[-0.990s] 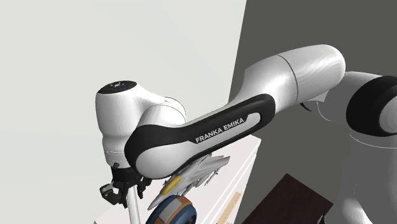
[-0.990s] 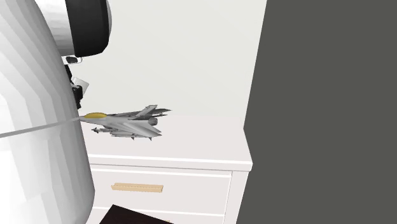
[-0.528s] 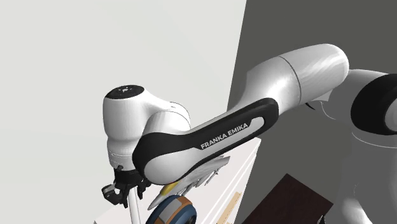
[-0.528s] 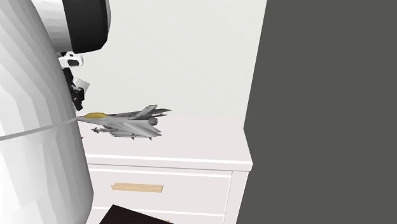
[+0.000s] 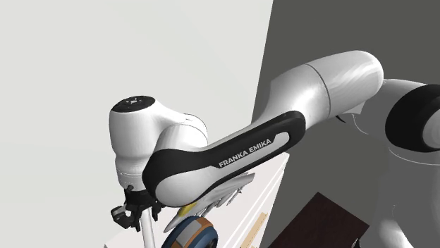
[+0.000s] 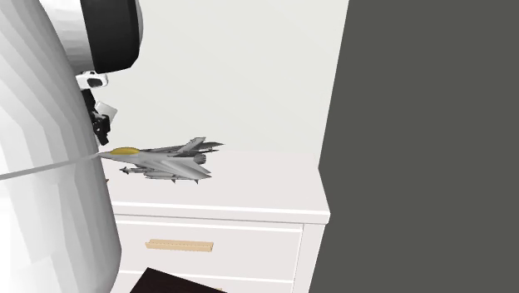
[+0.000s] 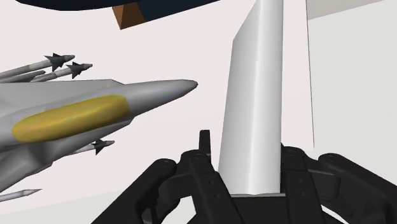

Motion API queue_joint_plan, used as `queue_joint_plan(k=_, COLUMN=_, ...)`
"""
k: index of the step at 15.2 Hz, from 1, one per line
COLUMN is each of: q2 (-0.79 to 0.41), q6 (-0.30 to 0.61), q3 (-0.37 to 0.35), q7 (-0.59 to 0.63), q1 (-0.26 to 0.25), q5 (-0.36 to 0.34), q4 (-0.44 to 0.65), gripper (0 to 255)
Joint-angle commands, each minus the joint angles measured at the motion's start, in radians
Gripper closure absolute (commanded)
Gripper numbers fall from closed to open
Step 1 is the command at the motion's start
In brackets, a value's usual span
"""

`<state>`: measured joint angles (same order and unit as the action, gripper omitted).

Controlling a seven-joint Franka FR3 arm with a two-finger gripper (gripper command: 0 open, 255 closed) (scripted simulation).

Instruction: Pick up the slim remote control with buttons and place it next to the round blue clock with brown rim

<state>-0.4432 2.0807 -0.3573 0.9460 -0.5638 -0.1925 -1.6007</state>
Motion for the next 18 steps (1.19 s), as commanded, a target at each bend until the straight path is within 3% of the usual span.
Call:
queue_joint_plan(k=1, q2=-0.059, q6=0.04, q3=0.0, q7=-0.012, q1=0.006, q5=0.011, q4=-0.038, gripper=255)
queue_joint_plan(k=2, q2=-0.033, q6=0.054, q3=-0.003, q7=-0.009, q1=0.01, q5=0.016, q4=-0.076, gripper=0)
queue_joint_plan(k=6, q2=-0.038, q6=0.056, q3=0.004, q7=-0.039, q1=0.031, q5=0.02, q4=-0.073, gripper=0)
queue_joint_plan(k=7, q2=-0.059, q6=0.04, q3=0.002, q7=-0.012, q1=0.004, q5=0.012, q4=-0.038, gripper=0)
queue_joint_plan(k=11, q2=-0.008, q6=-0.062, q3=-0.007, q7=-0.027, q1=0.008, q5=0.035, q4=0.017, gripper=0)
queue_joint_plan(k=18, q2=-0.008, q6=-0.062, q3=-0.007, q7=-0.027, q1=0.009, q5=0.035, q4=0.017, gripper=0)
